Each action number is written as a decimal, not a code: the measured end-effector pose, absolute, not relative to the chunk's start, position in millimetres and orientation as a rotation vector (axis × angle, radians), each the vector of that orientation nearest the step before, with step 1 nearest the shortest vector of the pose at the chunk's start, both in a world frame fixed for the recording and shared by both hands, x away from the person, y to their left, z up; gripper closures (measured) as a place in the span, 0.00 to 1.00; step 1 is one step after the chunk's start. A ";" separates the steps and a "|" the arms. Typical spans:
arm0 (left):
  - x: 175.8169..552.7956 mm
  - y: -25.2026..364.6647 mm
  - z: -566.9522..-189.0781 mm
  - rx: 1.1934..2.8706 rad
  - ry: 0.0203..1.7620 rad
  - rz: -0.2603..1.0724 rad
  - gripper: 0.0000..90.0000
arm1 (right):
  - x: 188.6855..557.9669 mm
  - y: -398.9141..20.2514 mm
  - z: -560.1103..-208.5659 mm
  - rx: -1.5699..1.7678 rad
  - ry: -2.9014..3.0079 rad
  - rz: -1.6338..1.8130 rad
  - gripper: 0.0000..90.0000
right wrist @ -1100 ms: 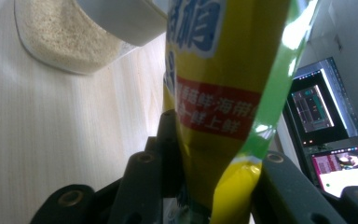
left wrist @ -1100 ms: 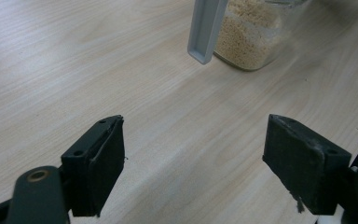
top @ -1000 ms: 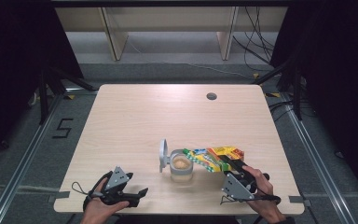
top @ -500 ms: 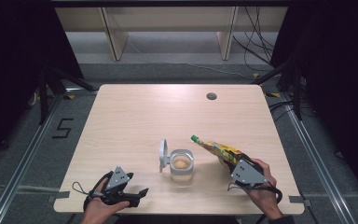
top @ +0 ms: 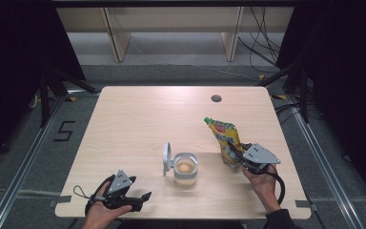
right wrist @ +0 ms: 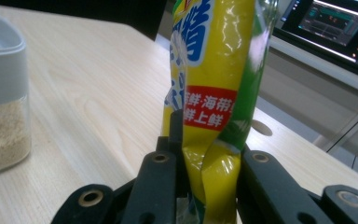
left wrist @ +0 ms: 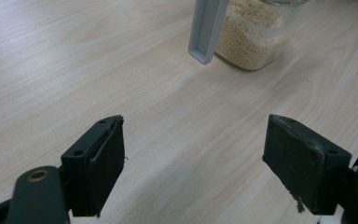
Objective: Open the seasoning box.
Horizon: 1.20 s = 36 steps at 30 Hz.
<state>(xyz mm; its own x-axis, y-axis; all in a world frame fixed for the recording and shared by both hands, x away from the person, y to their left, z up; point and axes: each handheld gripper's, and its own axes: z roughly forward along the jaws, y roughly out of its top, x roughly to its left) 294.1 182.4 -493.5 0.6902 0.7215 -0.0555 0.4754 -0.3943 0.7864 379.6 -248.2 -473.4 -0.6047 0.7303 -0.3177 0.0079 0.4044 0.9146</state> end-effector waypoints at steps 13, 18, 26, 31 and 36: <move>293.0 181.5 -493.3 2.050 0.927 0.383 0.22 | 358.6 -268.6 -476.1 0.726 1.913 1.255 0.88; 293.5 181.2 -493.8 2.045 0.925 0.382 0.22 | 352.0 -274.8 -479.1 0.751 1.901 1.247 0.87; 293.0 181.8 -492.3 2.051 0.923 0.377 0.22 | 346.5 -281.5 -479.9 0.781 1.922 1.225 0.85; 293.4 181.6 -493.0 2.040 0.925 0.382 0.22 | 344.7 -281.6 -481.1 0.832 1.923 1.233 0.76; 293.0 181.7 -492.5 2.046 0.926 0.384 0.22 | 337.4 -282.3 -479.5 0.900 1.920 1.269 0.62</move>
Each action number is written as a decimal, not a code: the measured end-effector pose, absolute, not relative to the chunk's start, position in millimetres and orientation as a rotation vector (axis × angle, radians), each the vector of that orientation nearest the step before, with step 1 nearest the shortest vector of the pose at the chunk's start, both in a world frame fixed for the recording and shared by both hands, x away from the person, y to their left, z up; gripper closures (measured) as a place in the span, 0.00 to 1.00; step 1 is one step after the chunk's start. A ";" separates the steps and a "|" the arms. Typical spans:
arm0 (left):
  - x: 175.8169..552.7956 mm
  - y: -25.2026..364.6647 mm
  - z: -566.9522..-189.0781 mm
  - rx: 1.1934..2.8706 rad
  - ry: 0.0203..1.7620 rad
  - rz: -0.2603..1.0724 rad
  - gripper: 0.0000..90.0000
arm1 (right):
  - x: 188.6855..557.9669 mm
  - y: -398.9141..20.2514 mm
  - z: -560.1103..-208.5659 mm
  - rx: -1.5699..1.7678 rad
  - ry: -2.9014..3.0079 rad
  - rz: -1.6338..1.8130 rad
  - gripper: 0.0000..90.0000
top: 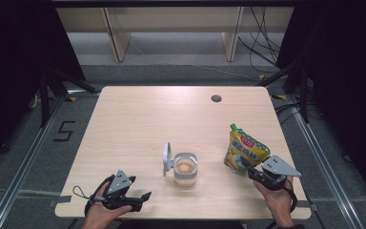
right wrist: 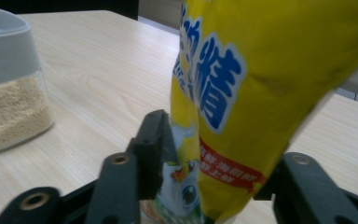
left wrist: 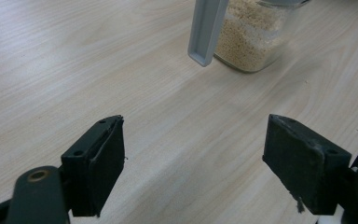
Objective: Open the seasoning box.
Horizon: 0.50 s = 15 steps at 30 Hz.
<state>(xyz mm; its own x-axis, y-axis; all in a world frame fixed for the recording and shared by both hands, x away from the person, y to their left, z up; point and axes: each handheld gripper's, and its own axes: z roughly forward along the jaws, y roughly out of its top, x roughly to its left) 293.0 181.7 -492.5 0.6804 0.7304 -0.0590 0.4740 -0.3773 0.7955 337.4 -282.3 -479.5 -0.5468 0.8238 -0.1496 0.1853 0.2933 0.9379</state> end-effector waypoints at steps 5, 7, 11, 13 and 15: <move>292.8 182.2 -492.0 2.052 0.921 0.381 0.22 | 324.9 -284.7 -477.3 1.017 1.920 1.261 0.48; 292.7 182.1 -492.0 2.052 0.920 0.383 0.22 | 319.4 -286.4 -477.0 1.068 1.908 1.257 0.43; 292.9 181.5 -492.5 2.045 0.926 0.387 0.22 | 308.8 -288.2 -479.5 1.147 1.940 1.246 0.39; 292.9 181.5 -492.5 2.046 0.926 0.387 0.22 | 304.9 -289.6 -479.8 1.147 1.947 1.234 0.37; 293.0 181.6 -492.4 2.048 0.926 0.384 0.22 | 299.6 -288.5 -478.6 1.198 1.955 1.238 0.36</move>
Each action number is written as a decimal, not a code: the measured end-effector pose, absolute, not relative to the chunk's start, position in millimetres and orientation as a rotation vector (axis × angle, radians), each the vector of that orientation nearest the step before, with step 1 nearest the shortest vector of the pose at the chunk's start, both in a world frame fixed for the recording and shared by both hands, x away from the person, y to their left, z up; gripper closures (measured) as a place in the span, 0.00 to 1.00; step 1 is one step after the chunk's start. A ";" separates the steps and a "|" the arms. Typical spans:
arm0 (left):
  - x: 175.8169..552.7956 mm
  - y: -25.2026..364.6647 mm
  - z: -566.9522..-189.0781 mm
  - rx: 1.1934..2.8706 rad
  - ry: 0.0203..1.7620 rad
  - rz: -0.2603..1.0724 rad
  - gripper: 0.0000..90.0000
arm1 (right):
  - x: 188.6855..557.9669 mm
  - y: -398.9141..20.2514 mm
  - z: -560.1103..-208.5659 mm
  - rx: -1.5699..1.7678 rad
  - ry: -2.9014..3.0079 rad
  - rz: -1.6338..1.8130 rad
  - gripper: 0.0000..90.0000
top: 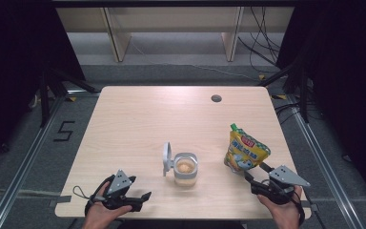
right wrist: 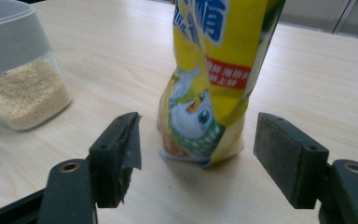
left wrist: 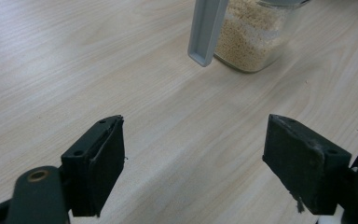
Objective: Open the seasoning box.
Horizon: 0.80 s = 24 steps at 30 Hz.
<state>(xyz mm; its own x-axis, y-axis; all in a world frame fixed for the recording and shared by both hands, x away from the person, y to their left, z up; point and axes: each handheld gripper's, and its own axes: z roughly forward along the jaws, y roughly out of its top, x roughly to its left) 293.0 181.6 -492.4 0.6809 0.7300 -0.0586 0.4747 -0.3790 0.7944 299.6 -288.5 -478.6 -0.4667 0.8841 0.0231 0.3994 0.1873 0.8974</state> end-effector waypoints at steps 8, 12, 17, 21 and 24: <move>292.7 181.9 -492.0 2.050 0.922 0.383 0.22 | 291.2 -287.7 -480.8 1.171 2.003 1.212 0.32; 292.8 182.0 -492.1 2.050 0.922 0.385 0.22 | 287.1 -287.4 -482.5 1.183 2.022 1.193 0.31; 292.9 182.0 -492.1 2.050 0.922 0.385 0.22 | 280.5 -286.0 -483.0 1.201 2.048 1.180 0.30; 292.7 182.1 -491.4 2.058 0.926 0.385 0.22 | 276.4 -283.6 -484.0 1.201 2.079 1.171 0.29; 292.7 182.2 -491.4 2.059 0.926 0.384 0.22 | 273.3 -281.3 -484.5 1.209 2.097 1.169 0.29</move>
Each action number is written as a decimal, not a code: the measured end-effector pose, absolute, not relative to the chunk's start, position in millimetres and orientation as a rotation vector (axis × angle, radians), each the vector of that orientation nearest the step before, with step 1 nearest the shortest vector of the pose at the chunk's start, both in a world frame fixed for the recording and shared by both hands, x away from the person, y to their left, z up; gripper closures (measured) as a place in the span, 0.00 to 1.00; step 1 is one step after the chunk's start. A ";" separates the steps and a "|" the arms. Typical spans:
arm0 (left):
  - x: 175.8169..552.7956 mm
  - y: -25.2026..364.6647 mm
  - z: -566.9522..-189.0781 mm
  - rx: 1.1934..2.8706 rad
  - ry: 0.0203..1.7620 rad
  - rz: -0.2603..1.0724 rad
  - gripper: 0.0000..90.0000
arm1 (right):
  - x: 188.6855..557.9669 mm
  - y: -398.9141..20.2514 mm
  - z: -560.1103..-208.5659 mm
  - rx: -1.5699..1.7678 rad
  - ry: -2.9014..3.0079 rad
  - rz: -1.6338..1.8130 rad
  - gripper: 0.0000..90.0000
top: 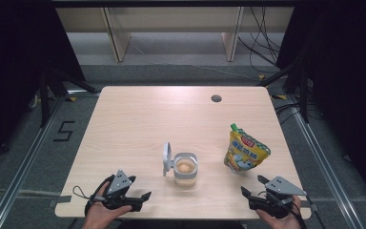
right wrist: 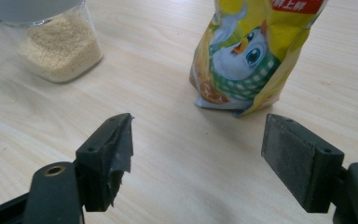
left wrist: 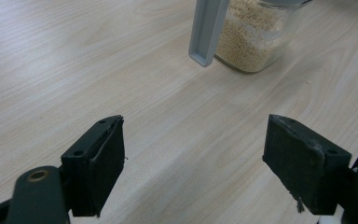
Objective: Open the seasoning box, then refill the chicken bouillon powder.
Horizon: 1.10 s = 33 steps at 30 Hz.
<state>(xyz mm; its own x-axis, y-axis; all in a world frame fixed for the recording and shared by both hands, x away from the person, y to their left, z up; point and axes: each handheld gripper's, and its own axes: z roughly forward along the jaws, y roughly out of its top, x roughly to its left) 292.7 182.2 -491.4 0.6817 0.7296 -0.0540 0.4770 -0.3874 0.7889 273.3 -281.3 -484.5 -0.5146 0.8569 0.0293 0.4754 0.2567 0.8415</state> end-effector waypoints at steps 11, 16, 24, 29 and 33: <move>293.2 182.3 -492.0 2.039 0.913 0.395 0.23 | 264.1 -273.5 -484.6 1.168 2.151 1.163 0.29; 292.8 181.9 -492.0 2.018 0.922 0.380 0.29 | 260.6 -270.8 -484.5 1.164 2.168 1.146 0.29; 290.5 185.9 -484.9 1.998 0.875 0.440 0.75 | 259.6 -268.4 -486.5 1.165 2.194 1.152 0.29; 289.8 184.7 -479.7 1.960 0.866 0.432 0.96 | 259.1 -266.0 -487.5 1.149 2.211 1.151 0.29; 295.6 181.0 -474.0 1.907 0.869 0.360 0.99 | 258.9 -265.5 -486.9 1.150 2.222 1.144 0.29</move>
<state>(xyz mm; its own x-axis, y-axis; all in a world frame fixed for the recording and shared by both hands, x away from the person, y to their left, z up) 295.6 181.0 -474.0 0.7013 0.7035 -0.1154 0.4160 -0.2724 0.8676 258.9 -265.5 -486.9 -0.5885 0.8080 0.0270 0.4911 0.3308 0.8058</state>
